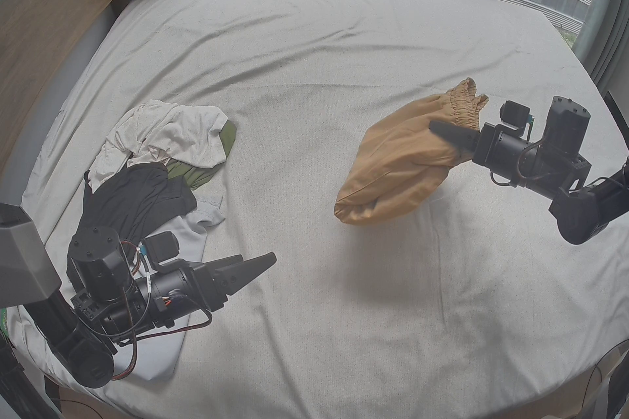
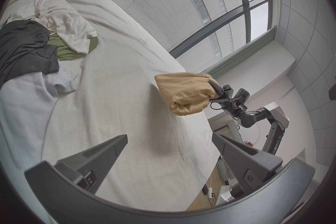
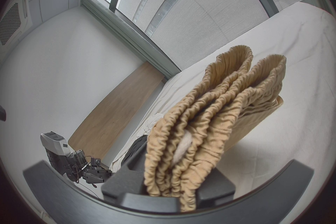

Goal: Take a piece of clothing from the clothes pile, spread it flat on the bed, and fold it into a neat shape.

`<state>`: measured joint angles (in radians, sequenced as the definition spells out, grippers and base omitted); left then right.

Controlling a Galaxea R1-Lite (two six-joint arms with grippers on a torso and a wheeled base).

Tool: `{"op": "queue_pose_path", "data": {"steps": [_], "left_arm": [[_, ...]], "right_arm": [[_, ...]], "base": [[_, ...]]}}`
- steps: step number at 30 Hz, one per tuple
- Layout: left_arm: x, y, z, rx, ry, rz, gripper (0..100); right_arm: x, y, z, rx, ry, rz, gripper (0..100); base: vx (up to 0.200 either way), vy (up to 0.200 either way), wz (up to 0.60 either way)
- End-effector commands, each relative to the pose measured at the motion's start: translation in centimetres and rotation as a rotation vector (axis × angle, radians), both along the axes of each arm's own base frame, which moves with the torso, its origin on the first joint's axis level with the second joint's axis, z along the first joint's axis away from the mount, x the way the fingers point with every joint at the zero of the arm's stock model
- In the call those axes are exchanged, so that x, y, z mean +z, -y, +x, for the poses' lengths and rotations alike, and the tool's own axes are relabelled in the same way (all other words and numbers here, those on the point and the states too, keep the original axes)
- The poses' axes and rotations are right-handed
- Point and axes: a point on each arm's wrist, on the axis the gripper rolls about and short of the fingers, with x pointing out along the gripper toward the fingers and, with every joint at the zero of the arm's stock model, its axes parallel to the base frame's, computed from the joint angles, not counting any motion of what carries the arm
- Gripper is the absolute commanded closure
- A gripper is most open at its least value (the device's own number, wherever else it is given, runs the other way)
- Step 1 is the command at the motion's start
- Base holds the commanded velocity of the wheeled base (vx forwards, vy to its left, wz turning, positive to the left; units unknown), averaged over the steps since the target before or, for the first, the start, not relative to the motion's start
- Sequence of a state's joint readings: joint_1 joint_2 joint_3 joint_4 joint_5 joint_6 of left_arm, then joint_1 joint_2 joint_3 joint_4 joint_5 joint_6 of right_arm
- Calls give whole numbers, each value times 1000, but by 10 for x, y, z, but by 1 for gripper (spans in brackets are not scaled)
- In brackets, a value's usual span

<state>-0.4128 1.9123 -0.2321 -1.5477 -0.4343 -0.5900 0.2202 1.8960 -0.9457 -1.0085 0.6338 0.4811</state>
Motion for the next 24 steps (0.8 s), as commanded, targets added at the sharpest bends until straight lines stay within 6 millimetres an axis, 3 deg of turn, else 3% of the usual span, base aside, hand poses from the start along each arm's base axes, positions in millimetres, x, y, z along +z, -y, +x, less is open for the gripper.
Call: {"op": "queue_pose_path", "data": {"steps": [1, 16, 18, 24], "left_arm": [[-1, 0, 0, -3, -6, 2, 0], [-2, 0, 0, -2, -12, 1, 0], [-2, 0, 0, -2, -12, 1, 0], [-4, 0, 1, -4, -18, 2, 0]], "right_arm": [[27, 1, 17, -11, 54, 20, 100], [34, -6, 77, -25, 71, 23, 100], [24, -8, 92, -26, 68, 22, 100], [-11, -8, 110, -33, 0, 8, 100]], "base": [[0, 0, 0], [0, 0, 0], [0, 0, 0], [0, 0, 0]]}}
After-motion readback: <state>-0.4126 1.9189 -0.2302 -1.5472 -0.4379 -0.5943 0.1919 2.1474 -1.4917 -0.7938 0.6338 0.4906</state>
